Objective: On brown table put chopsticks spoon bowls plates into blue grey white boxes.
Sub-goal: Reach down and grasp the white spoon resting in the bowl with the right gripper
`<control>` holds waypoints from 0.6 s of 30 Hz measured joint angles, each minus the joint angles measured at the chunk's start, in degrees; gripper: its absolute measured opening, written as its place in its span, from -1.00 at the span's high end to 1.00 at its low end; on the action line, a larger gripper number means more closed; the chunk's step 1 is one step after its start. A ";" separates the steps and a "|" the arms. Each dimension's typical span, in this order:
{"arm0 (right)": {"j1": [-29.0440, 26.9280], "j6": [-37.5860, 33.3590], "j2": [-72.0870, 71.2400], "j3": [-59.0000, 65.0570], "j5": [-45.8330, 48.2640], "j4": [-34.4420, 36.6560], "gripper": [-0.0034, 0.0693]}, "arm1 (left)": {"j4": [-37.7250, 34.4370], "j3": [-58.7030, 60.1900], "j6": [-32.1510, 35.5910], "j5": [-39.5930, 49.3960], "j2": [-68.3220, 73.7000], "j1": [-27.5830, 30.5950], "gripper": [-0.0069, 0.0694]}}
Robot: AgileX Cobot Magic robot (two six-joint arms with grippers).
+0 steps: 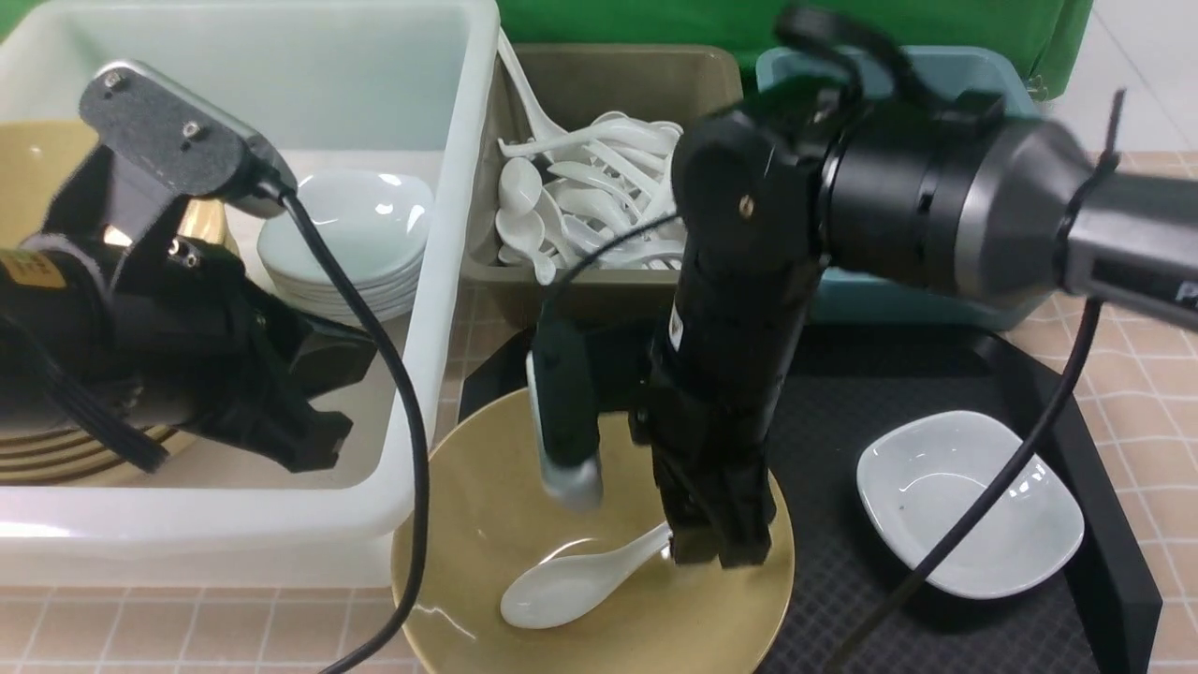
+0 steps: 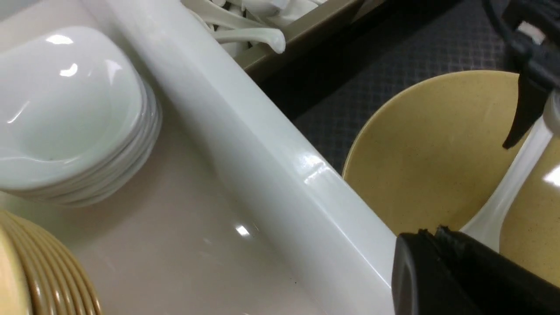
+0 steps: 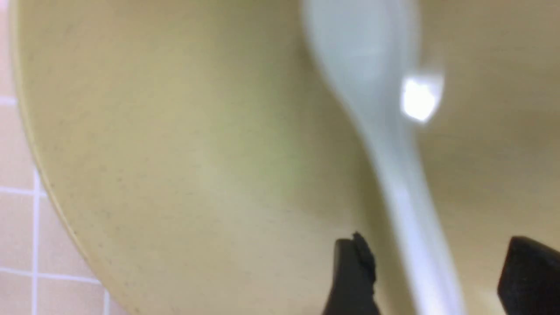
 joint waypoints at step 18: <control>0.25 -5.55 5.29 -0.24 -3.05 0.74 0.50 | 0.10 0.00 1.24 -0.11 0.00 0.00 0.81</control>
